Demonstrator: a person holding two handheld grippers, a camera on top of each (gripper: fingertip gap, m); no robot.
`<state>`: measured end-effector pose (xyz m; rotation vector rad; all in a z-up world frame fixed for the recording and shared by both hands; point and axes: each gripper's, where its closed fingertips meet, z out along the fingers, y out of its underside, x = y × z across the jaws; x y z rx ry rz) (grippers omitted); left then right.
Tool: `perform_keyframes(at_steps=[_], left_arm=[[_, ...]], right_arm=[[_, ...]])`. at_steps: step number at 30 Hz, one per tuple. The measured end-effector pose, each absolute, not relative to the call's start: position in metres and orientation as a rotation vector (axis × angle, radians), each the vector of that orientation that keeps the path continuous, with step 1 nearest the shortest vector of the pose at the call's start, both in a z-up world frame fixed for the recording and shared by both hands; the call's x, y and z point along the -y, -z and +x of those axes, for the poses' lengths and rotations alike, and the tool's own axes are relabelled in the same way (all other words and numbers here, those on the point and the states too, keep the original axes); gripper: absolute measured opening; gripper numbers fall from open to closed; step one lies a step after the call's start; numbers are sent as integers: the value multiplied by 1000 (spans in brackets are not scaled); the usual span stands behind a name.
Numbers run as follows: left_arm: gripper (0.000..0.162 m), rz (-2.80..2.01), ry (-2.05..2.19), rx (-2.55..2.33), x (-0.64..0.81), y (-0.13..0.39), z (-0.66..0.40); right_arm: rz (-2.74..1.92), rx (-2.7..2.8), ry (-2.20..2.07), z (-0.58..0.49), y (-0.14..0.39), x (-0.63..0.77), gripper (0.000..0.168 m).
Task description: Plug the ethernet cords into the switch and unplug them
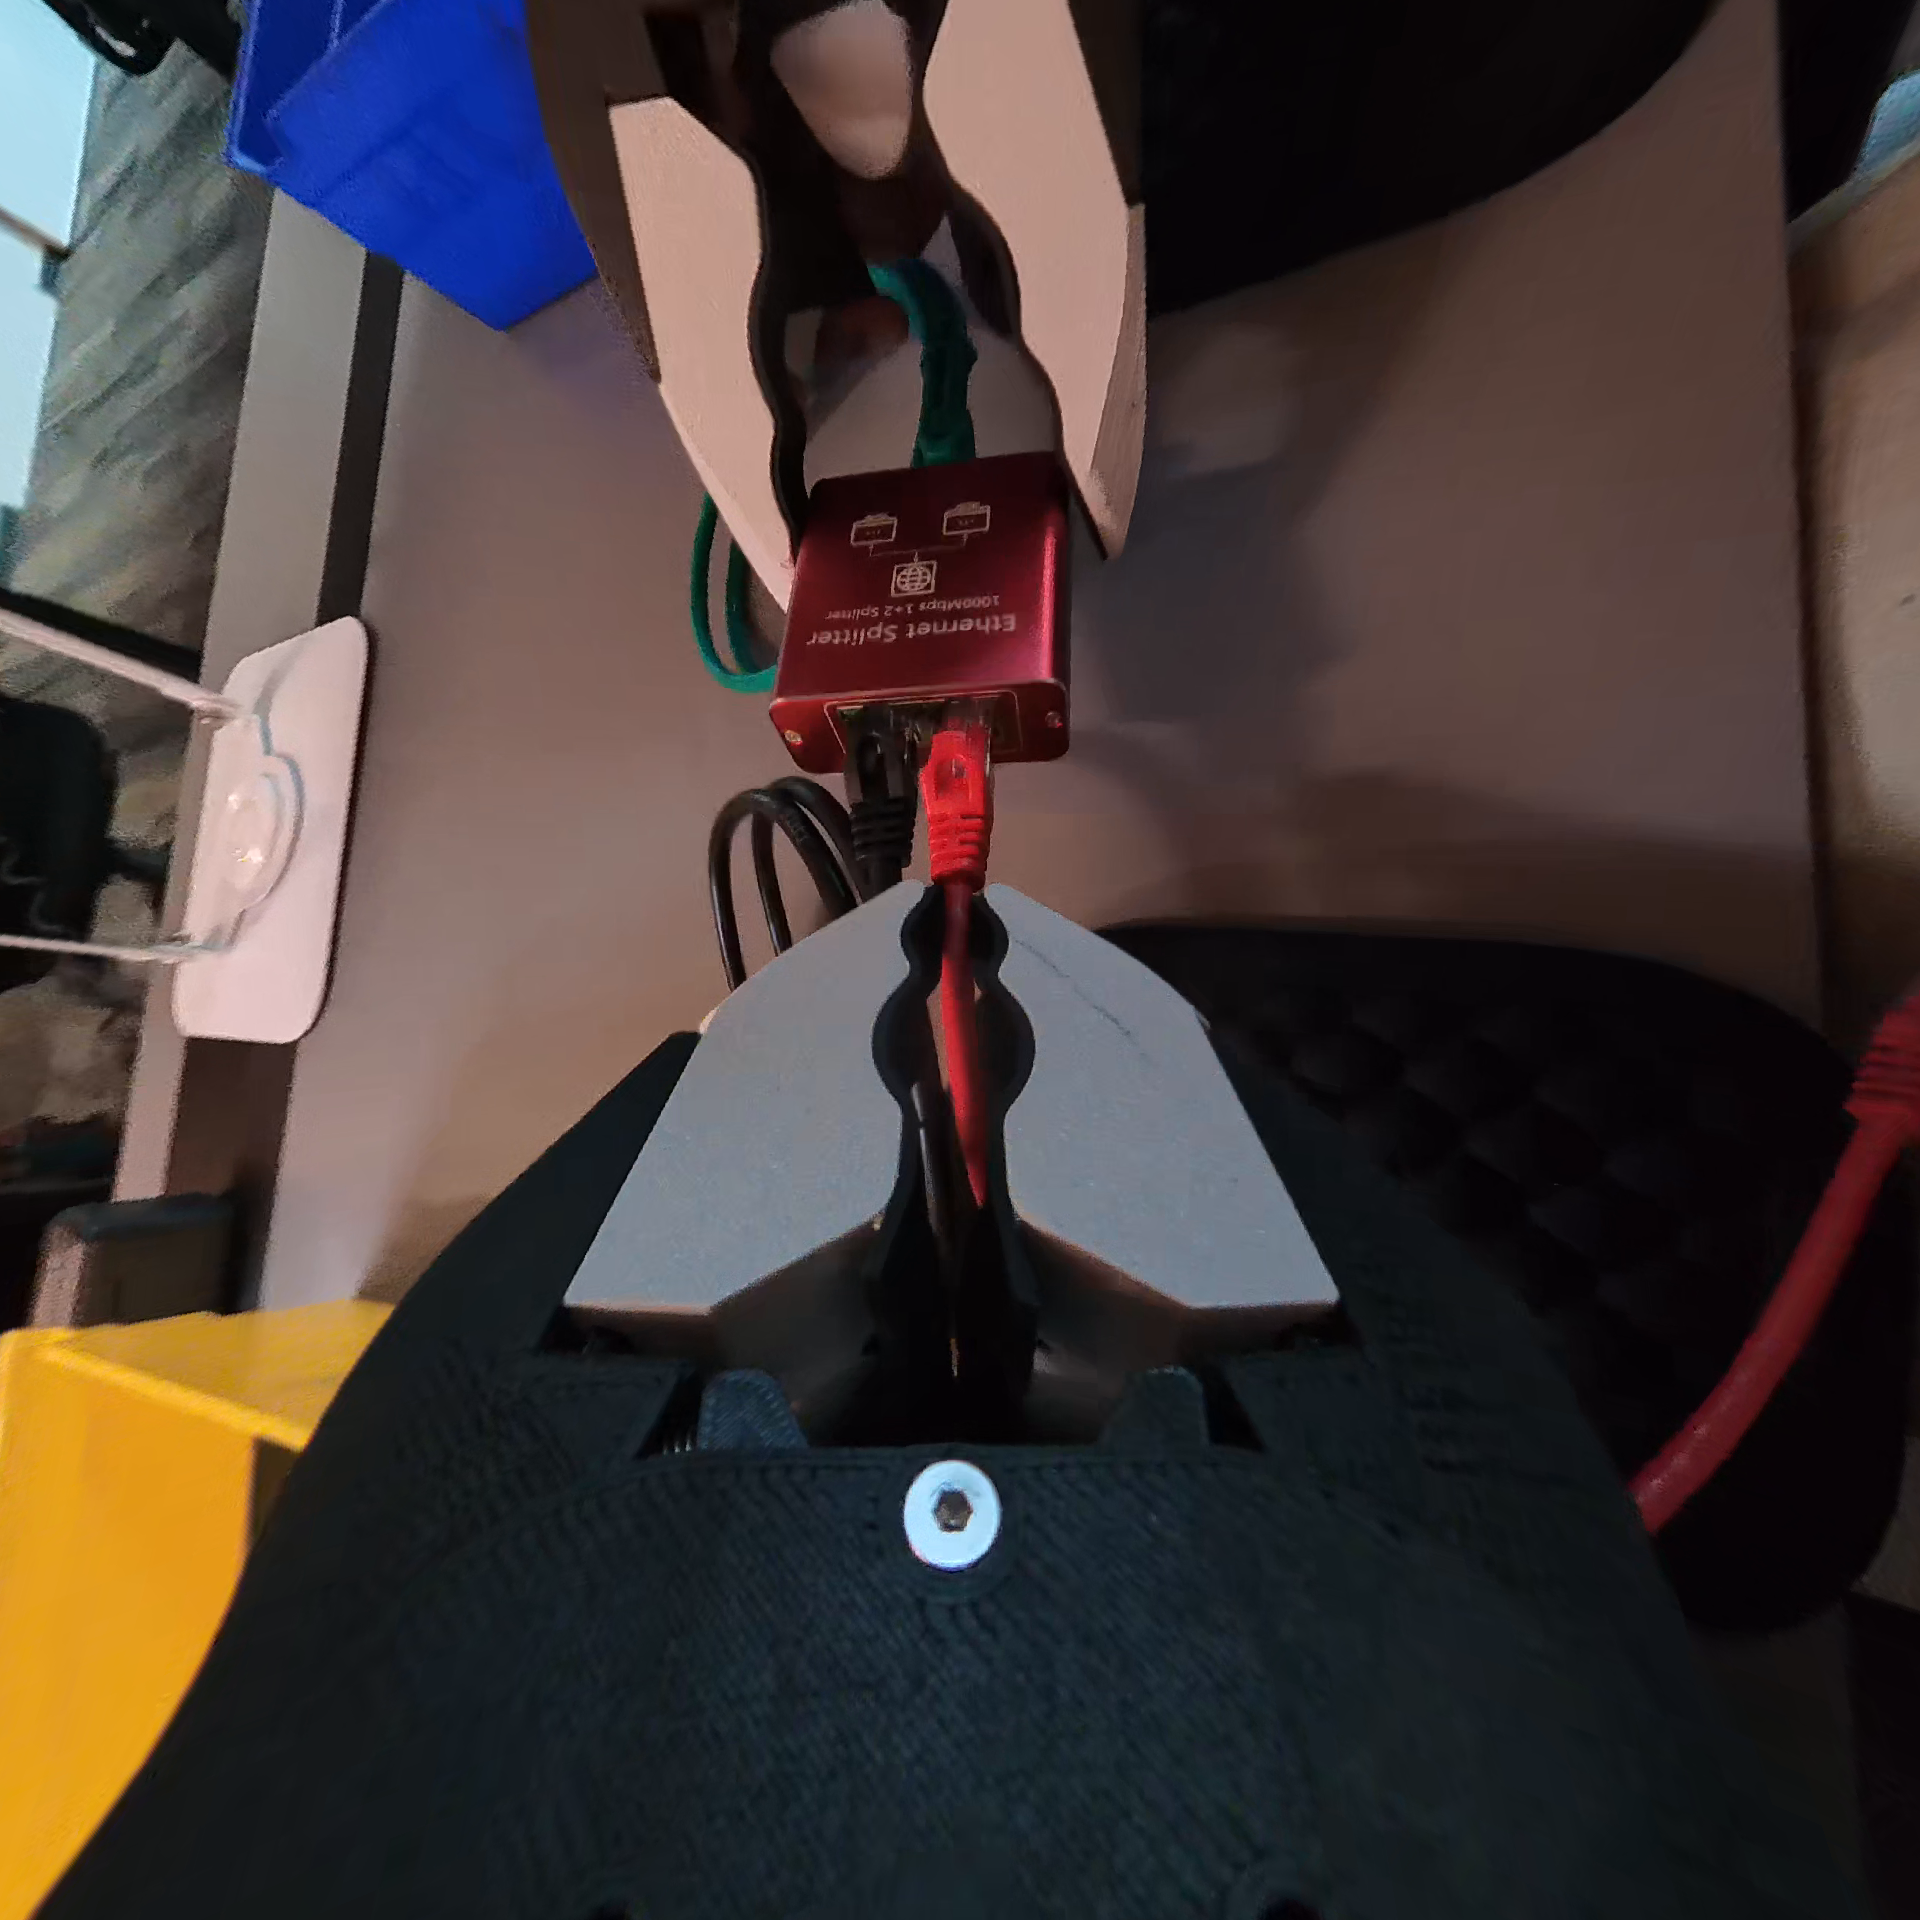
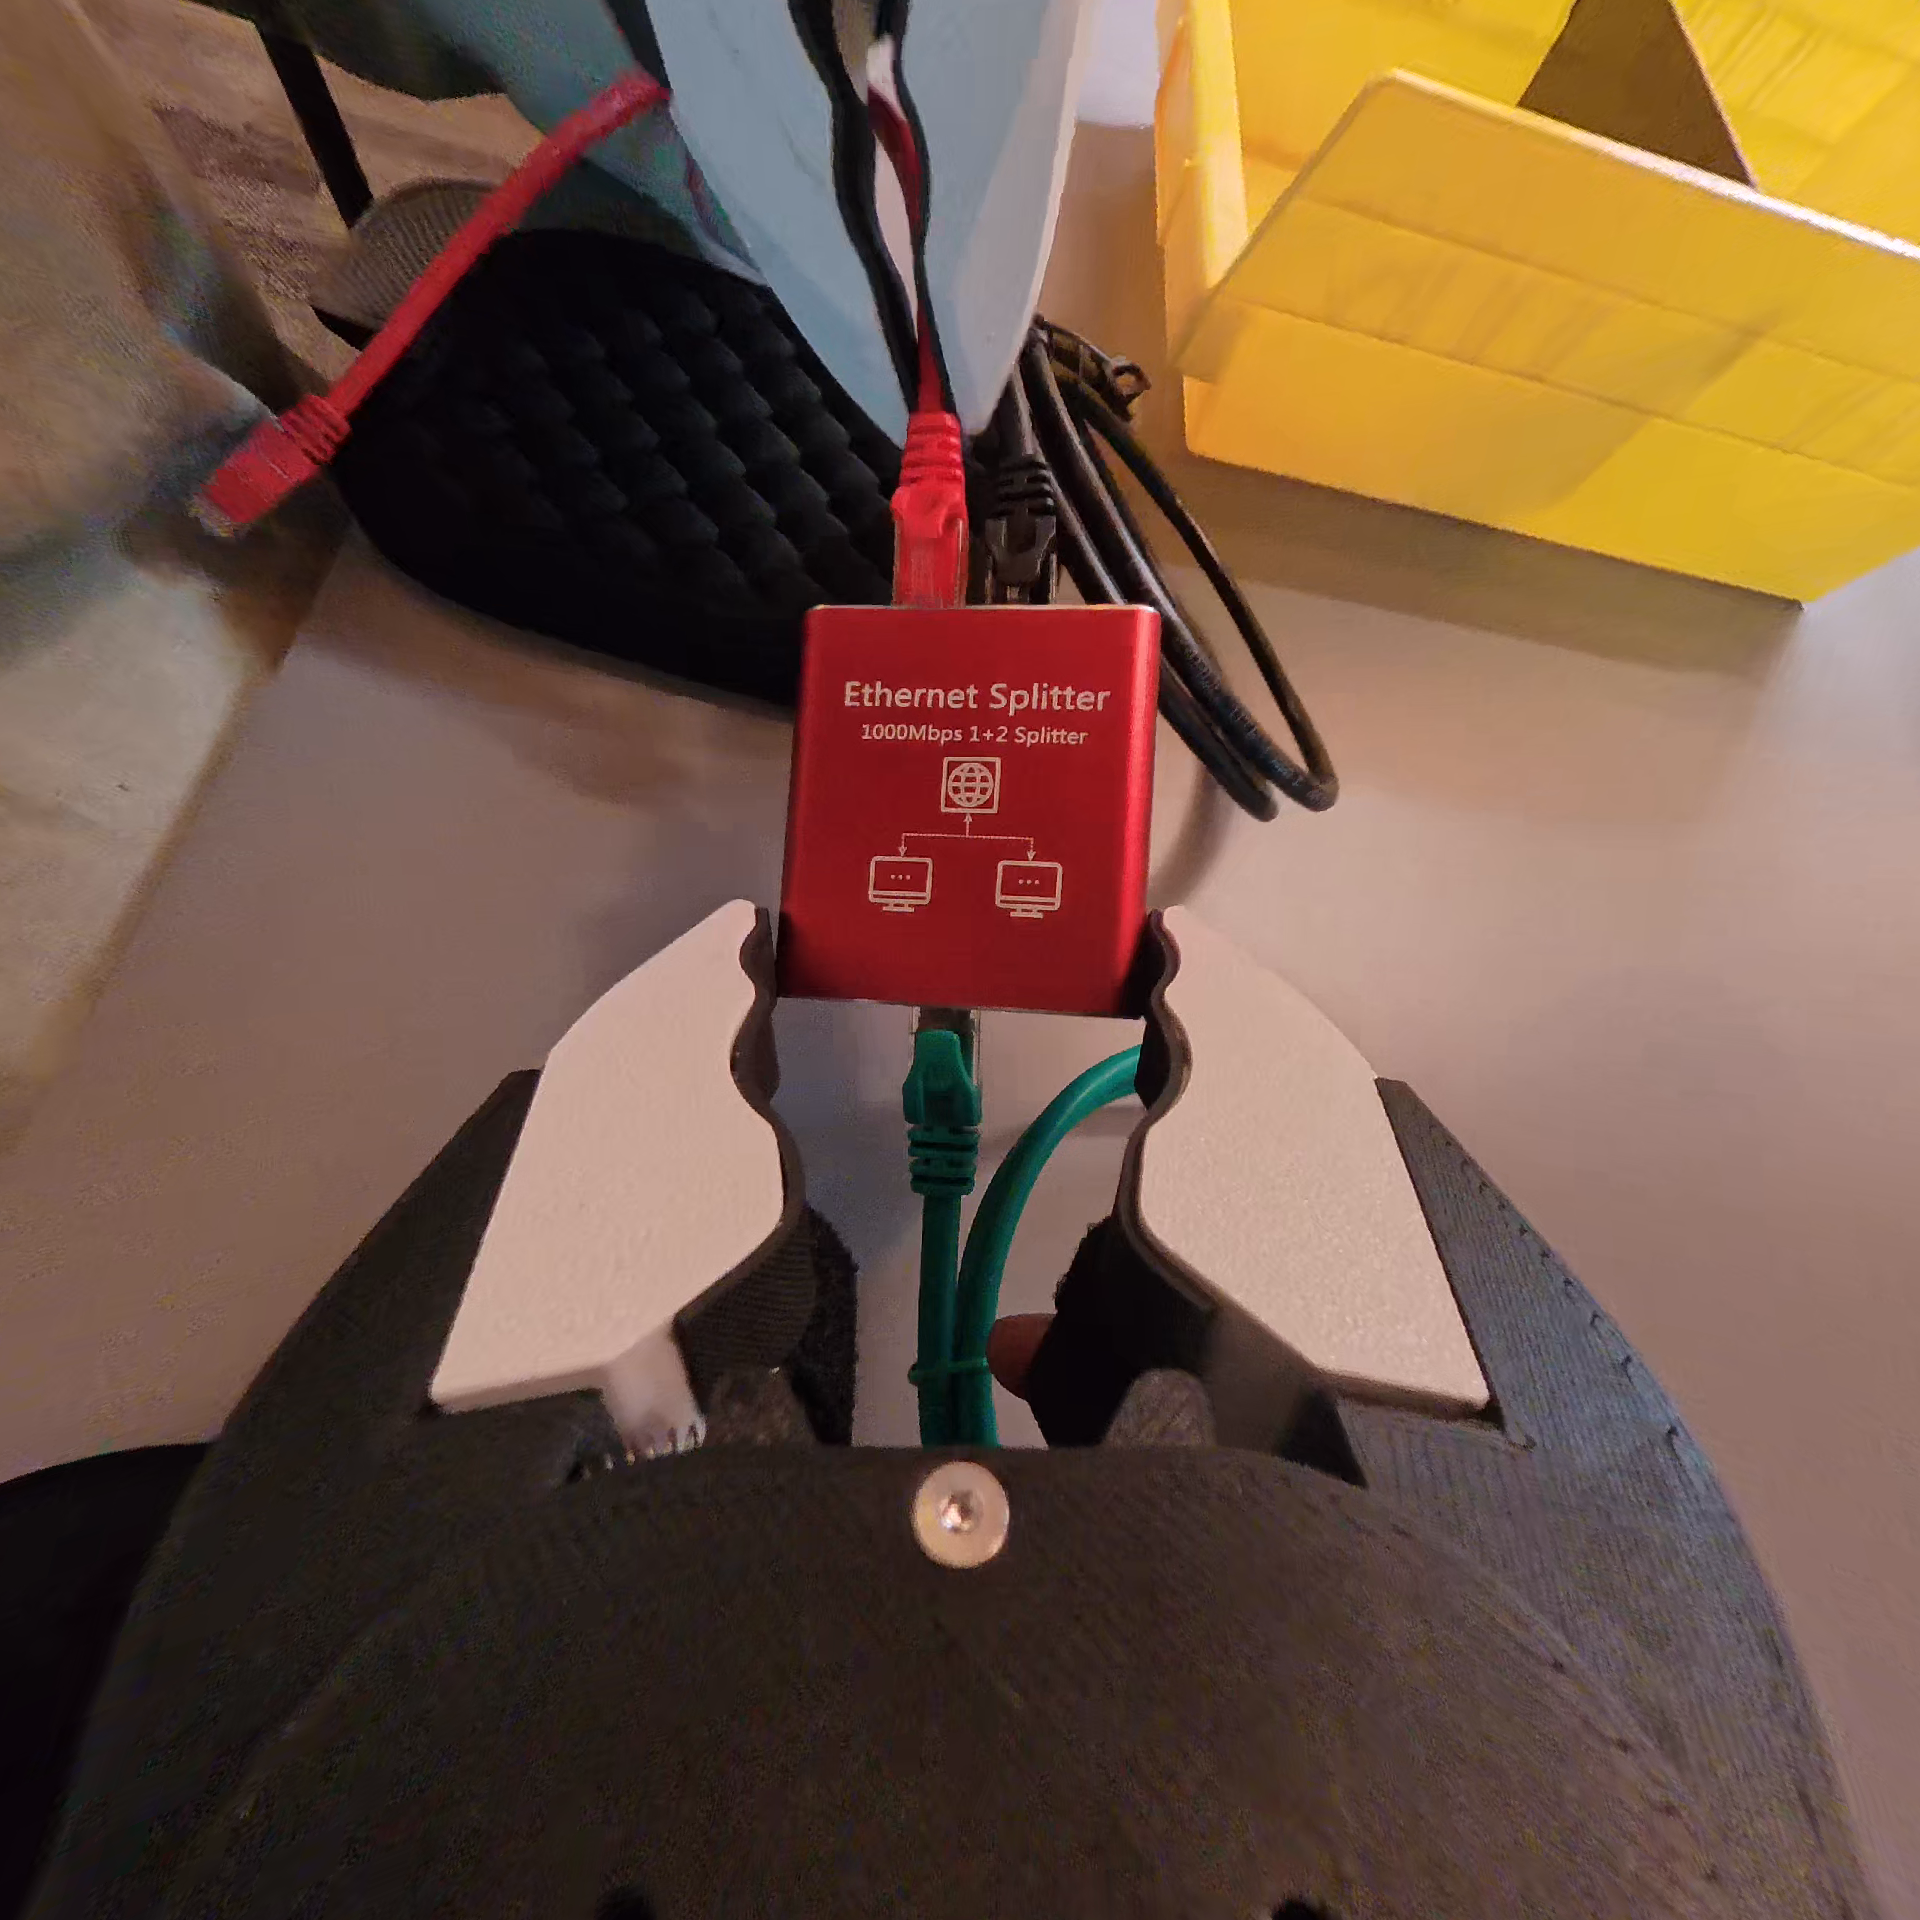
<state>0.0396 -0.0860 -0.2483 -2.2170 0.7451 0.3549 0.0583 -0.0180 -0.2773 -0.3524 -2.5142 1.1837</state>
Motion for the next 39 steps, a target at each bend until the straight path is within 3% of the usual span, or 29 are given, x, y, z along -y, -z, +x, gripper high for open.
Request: perform_keyframes(at_steps=[7,15,21,27,31,39], left_arm=[[5,-2103,-261,-718,82,240,48],[5,-2149,-293,-852,76,231,64],[5,-2171,-407,-779,75,230,43],[41,-1944,-447,-496,82,176,21],[43,-1734,-469,-304,102,140,9],[48,-1531,-653,-71,120,126,-17]], right_arm=[[-310,2365,-1315,64,264,23,68],[-334,2441,-1147,69,282,24,67],[-374,2355,-1134,58,268,17,67],[-348,2207,-1062,47,228,1,67],[-305,2115,-952,45,200,-11,67],[-371,1941,-1089,52,132,-32,67]])
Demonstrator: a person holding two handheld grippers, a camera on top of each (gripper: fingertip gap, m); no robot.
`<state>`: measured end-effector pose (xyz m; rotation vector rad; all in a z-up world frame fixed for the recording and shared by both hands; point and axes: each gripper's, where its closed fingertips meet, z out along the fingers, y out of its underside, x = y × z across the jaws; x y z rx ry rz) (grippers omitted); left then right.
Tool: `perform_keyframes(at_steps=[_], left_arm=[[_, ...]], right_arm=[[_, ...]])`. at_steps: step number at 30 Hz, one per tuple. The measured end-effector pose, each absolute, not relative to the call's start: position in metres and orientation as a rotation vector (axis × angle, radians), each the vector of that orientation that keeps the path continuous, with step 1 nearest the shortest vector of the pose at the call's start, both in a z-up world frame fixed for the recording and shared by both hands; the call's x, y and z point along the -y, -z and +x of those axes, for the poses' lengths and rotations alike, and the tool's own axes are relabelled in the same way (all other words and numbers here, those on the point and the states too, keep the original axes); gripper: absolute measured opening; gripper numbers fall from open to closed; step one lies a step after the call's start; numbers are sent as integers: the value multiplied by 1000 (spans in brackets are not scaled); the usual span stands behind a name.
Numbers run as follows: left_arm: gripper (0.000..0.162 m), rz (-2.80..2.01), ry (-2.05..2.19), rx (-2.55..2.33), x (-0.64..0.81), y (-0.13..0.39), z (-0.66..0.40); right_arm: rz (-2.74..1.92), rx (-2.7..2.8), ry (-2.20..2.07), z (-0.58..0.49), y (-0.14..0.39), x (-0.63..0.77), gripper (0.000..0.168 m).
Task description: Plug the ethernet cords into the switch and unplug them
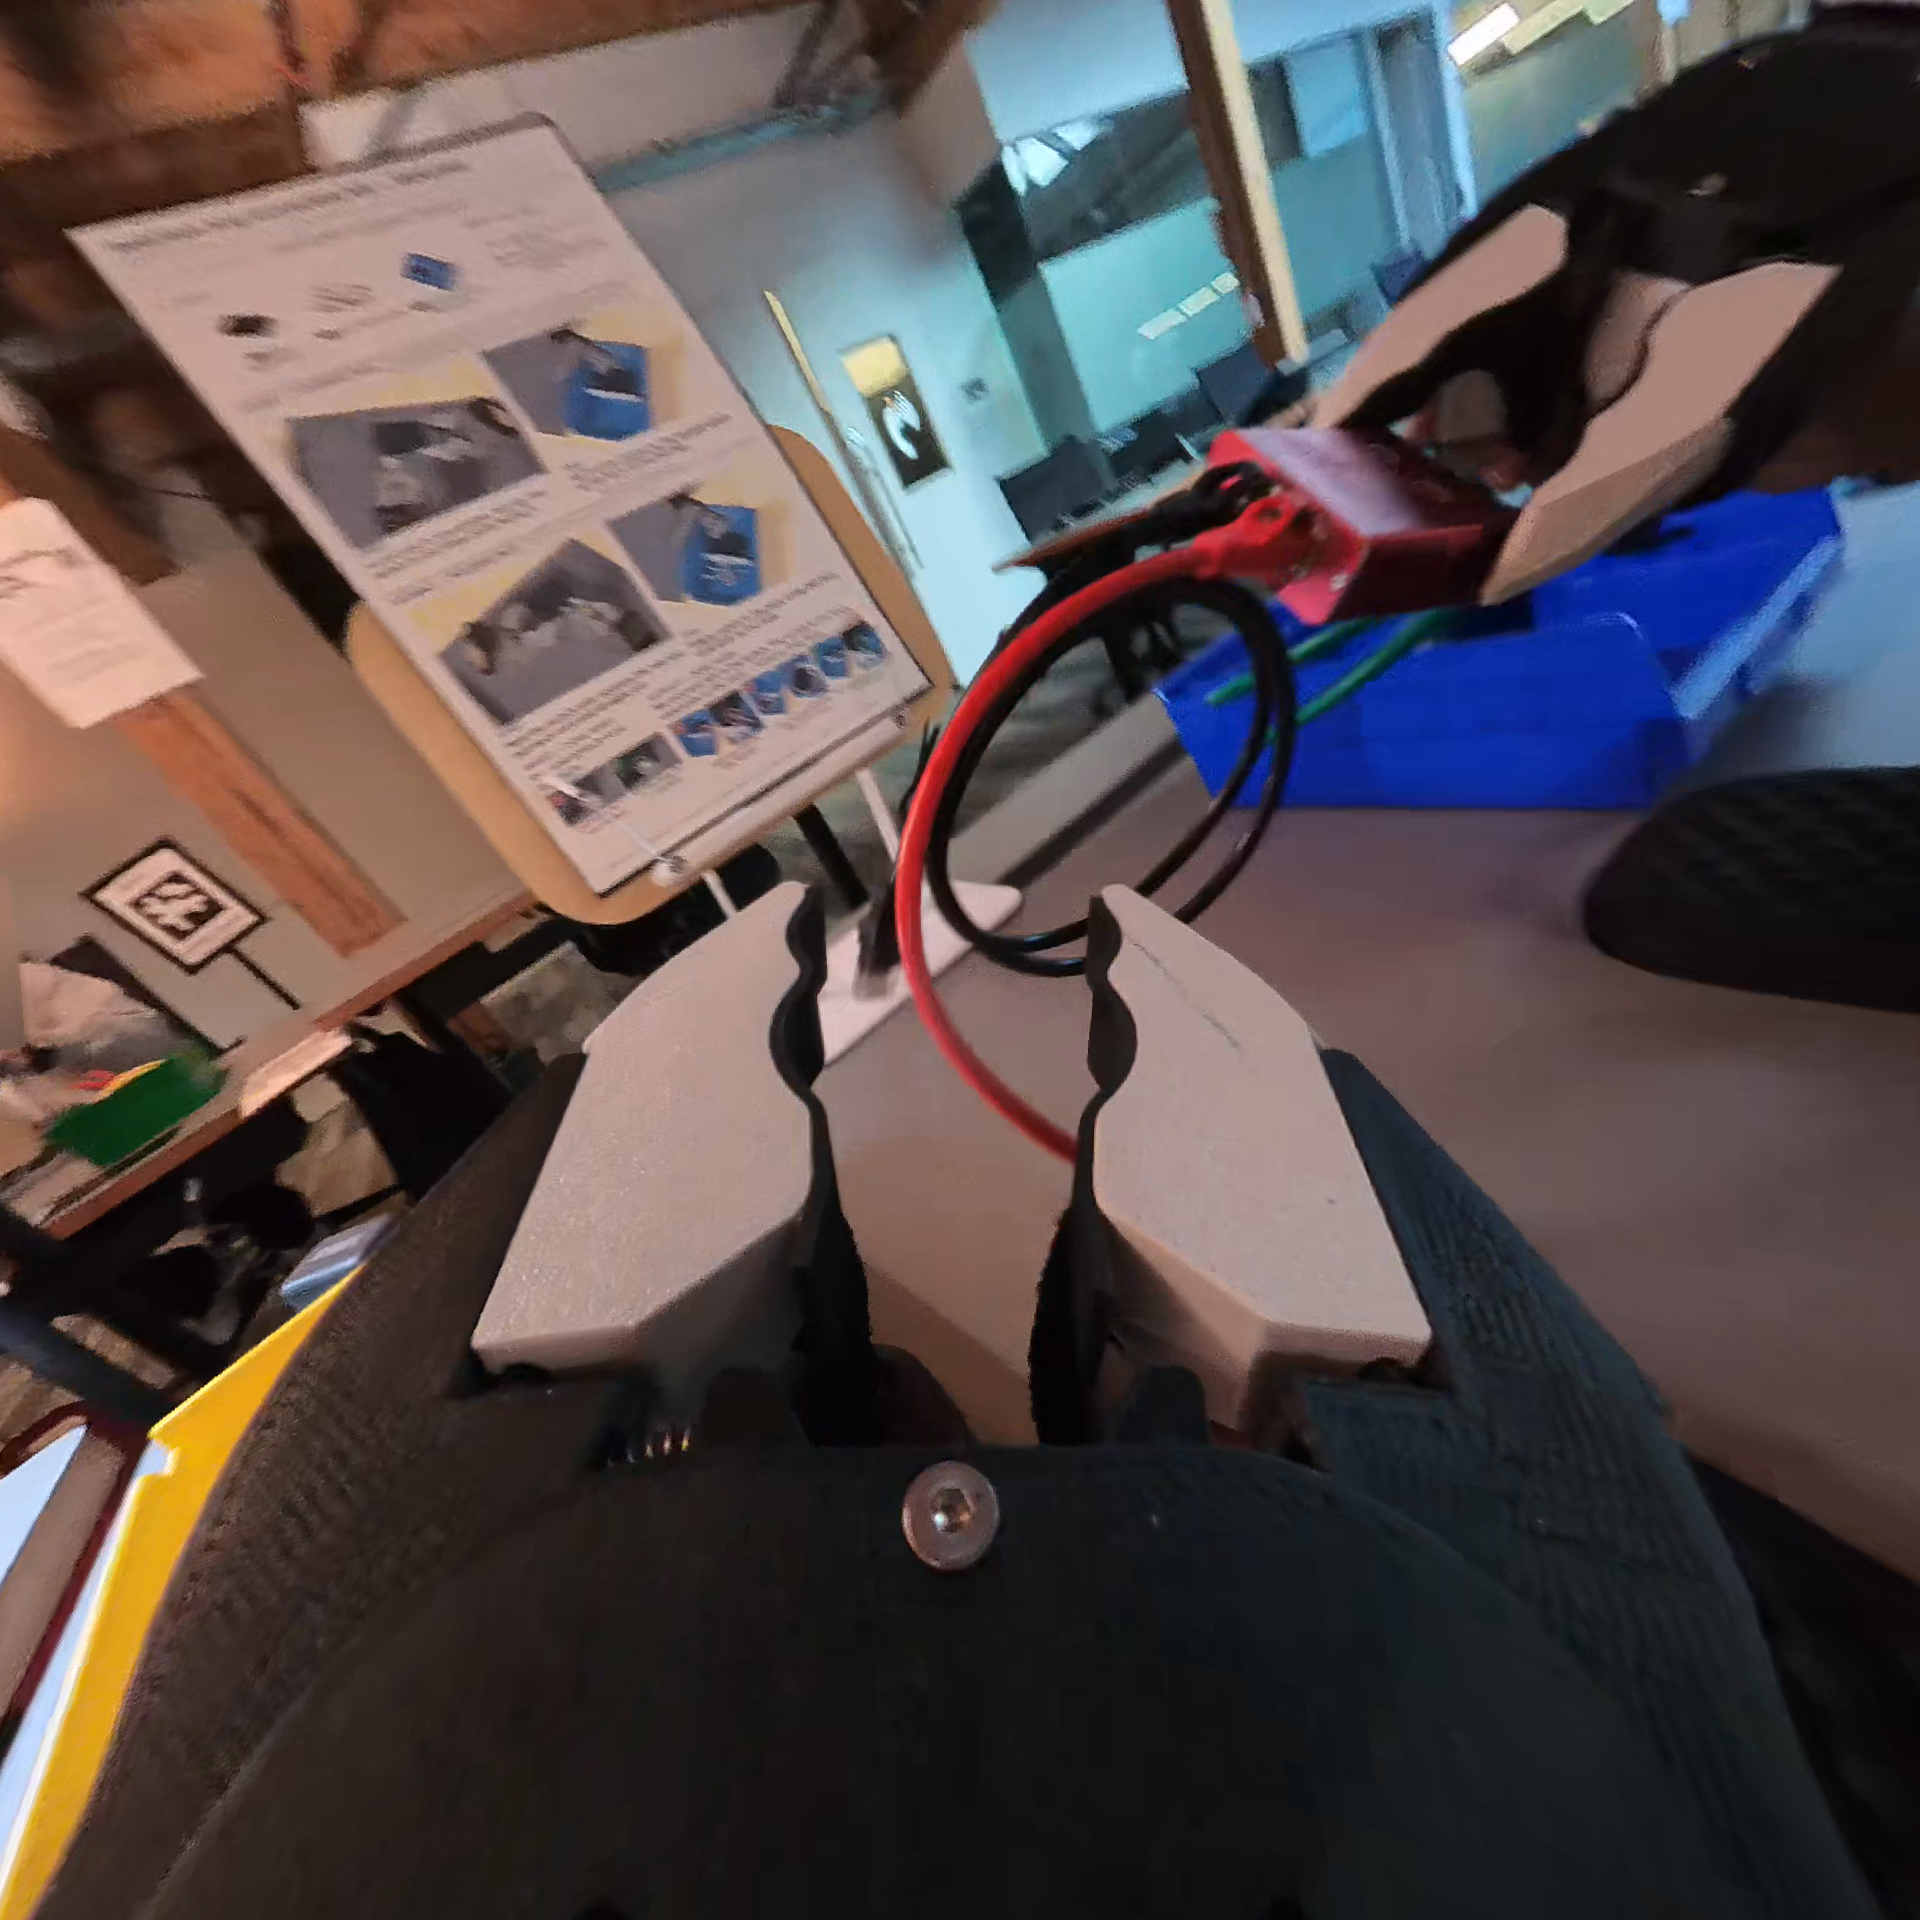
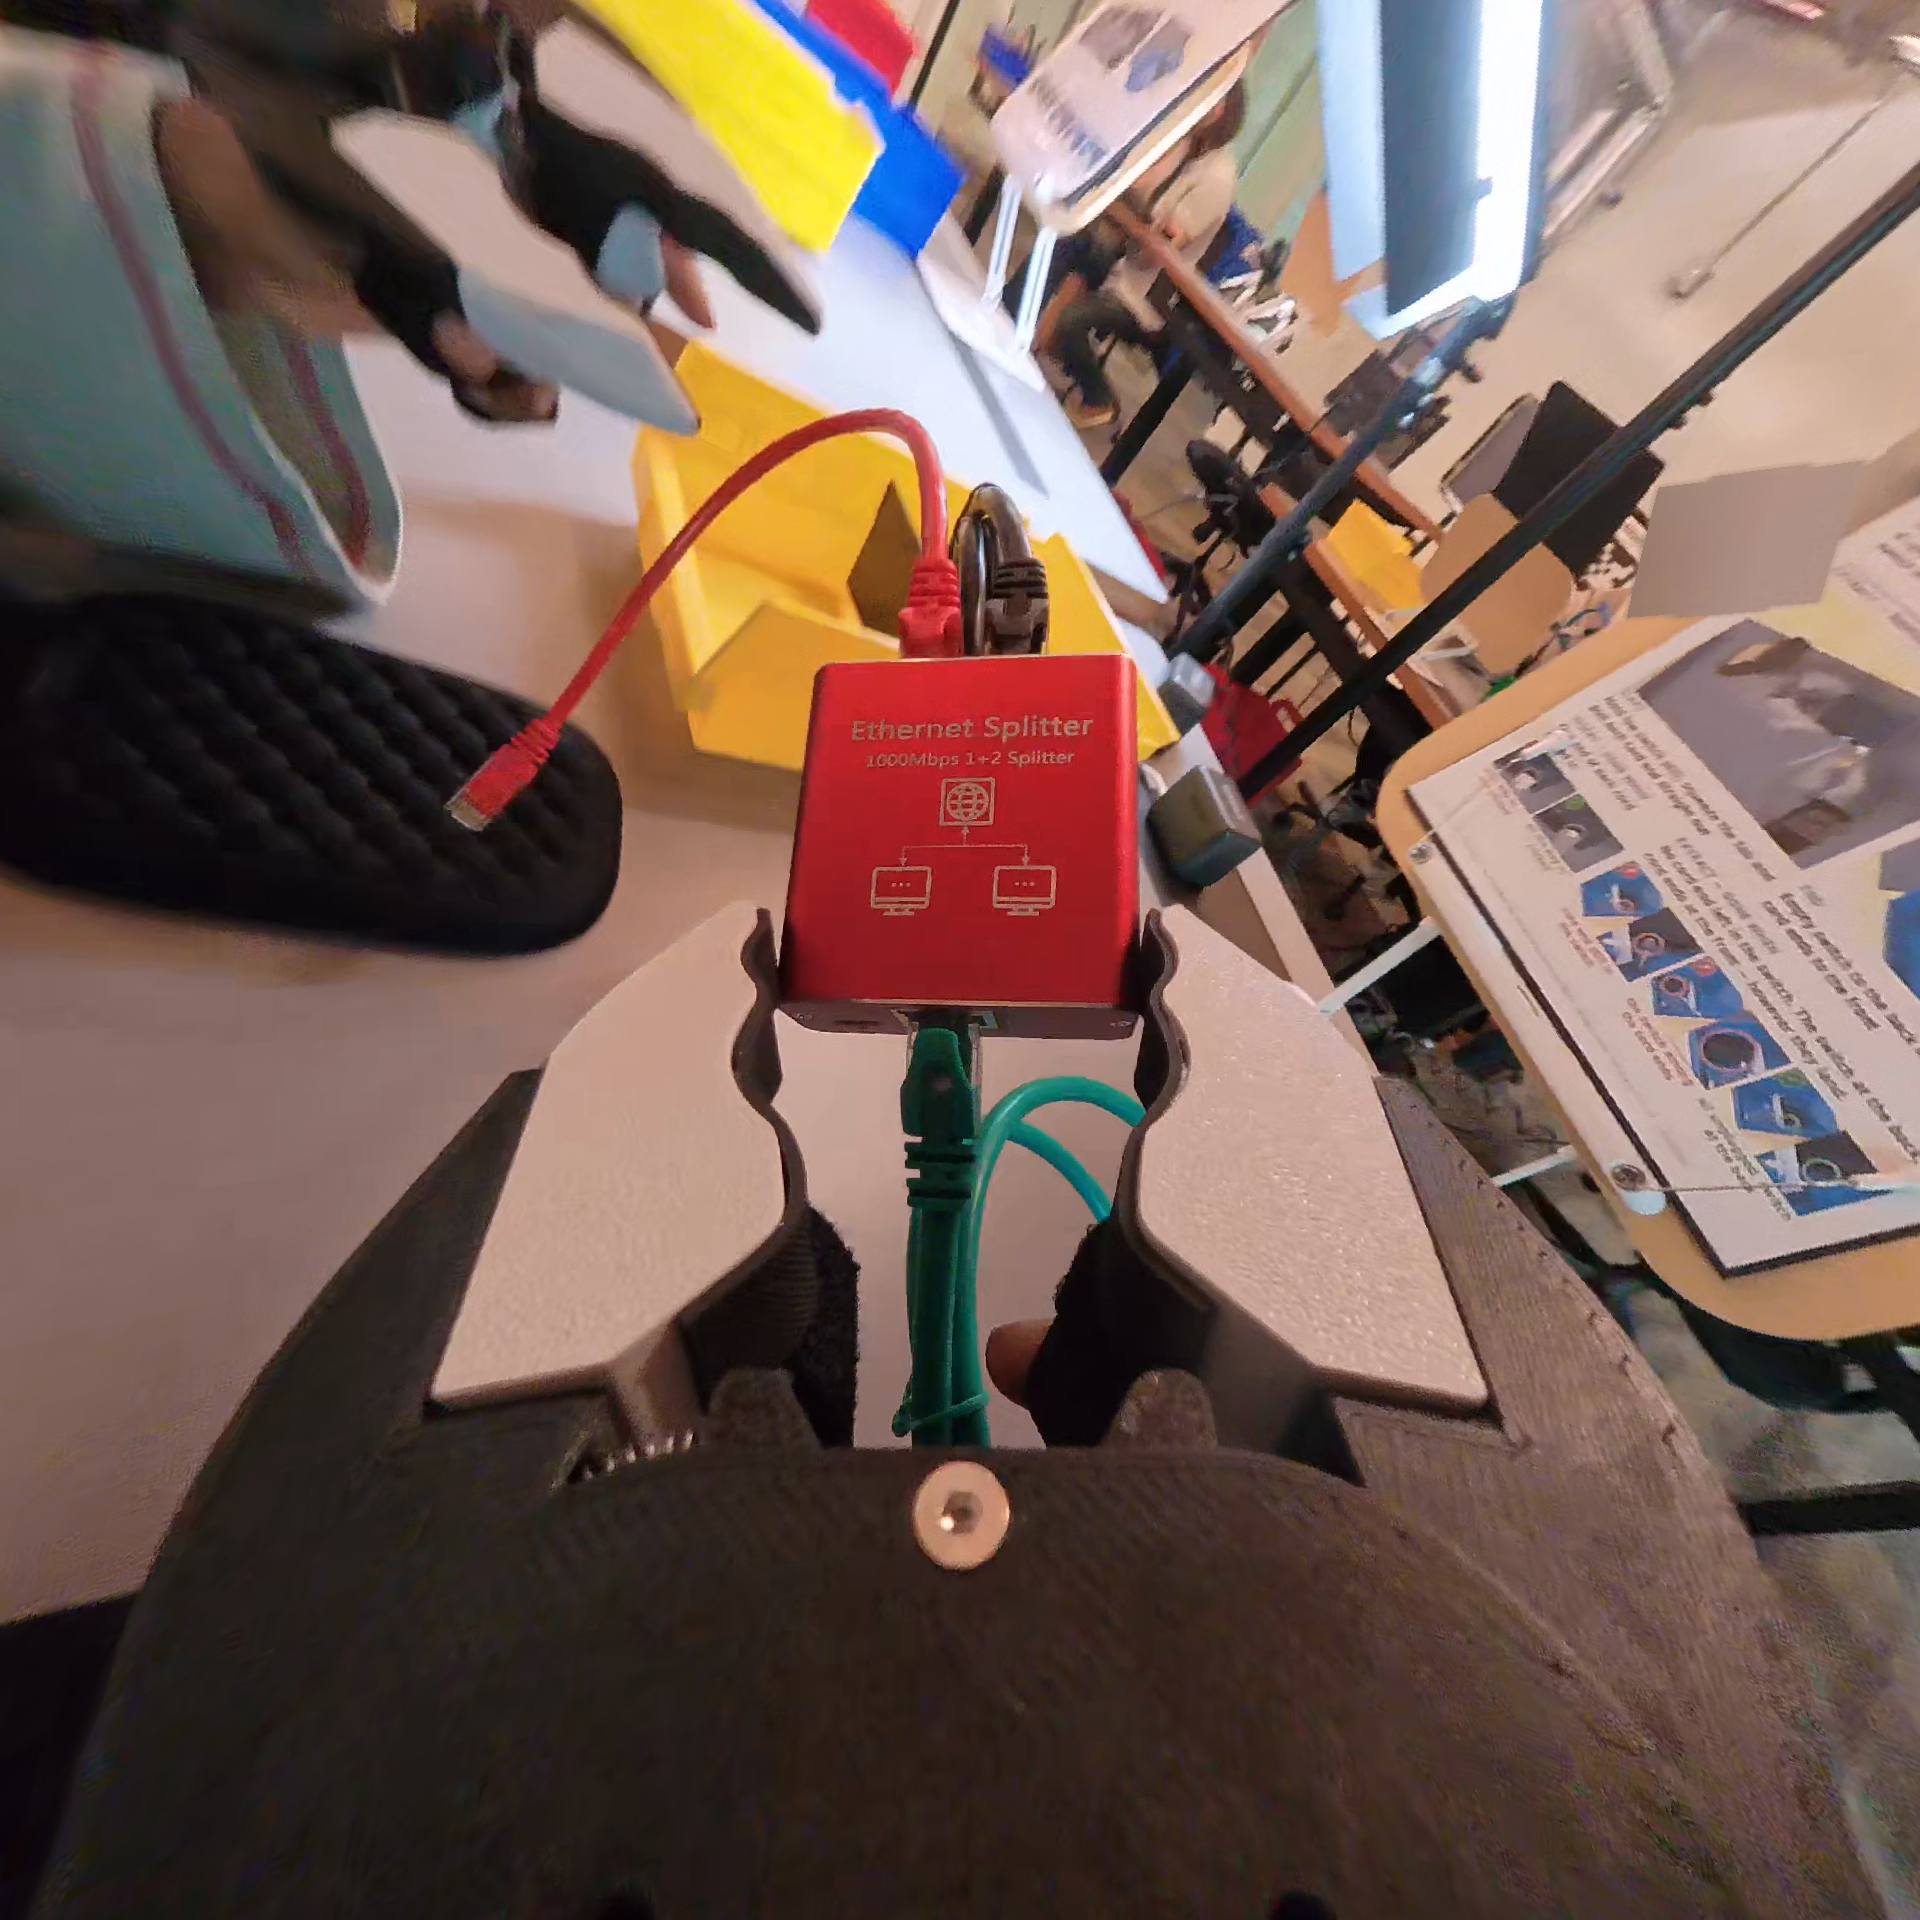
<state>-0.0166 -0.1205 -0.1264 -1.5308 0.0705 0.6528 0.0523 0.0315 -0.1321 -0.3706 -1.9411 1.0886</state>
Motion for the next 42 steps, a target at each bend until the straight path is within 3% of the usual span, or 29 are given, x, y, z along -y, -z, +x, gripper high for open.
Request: perform_keyframes(at_steps=[3,7,10,12,15,17,22,25,27,28,35,37,38,39,40,42], left_arm=[[54,-1424,-637,62,123,118,-32],[100,-1350,-238,189,98,112,-37],[105,-1346,-67,139,66,110,-28],[91,-1349,-8,42,45,110,-12],[28,-1292,-4,-64,26,103,10],[5,-1245,0,-70,22,98,16],[2,-1208,166,-31,29,93,13],[0,-1281,303,-100,21,101,31],[1,-1363,253,-172,7,114,45],[1,-1338,258,-165,3,111,48],[0,-1381,125,-79,11,85,20],[1,-1415,91,-88,6,87,23],[1,-1418,75,-80,5,87,23],[1,-1416,58,-65,5,87,20],[1,-1411,55,-64,6,86,19],[0,-1407,89,-78,6,85,23]], right_arm=[[-440,1836,-1266,59,107,-41,67],[-491,1743,-1488,69,87,-46,67],[-467,1683,-1680,78,79,-37,67],[-453,1637,-1828,83,76,-29,67],[-465,1587,-1960,84,78,-22,67],[-474,1531,-2047,86,77,-21,67],[-453,1578,-2052,91,92,-7,66],[-327,1677,-2189,108,90,17,90],[-319,1772,-2051,98,105,31,76],[-240,1812,-2016,102,109,43,82],[-419,1857,-1687,84,116,26,70],[-456,1905,-1681,87,120,29,63],[-450,1929,-1656,89,122,31,54],[-410,1948,-1622,92,123,33,30],[-394,1927,-1576,92,121,32,18],[-355,1938,-1532,95,117,32,11]])
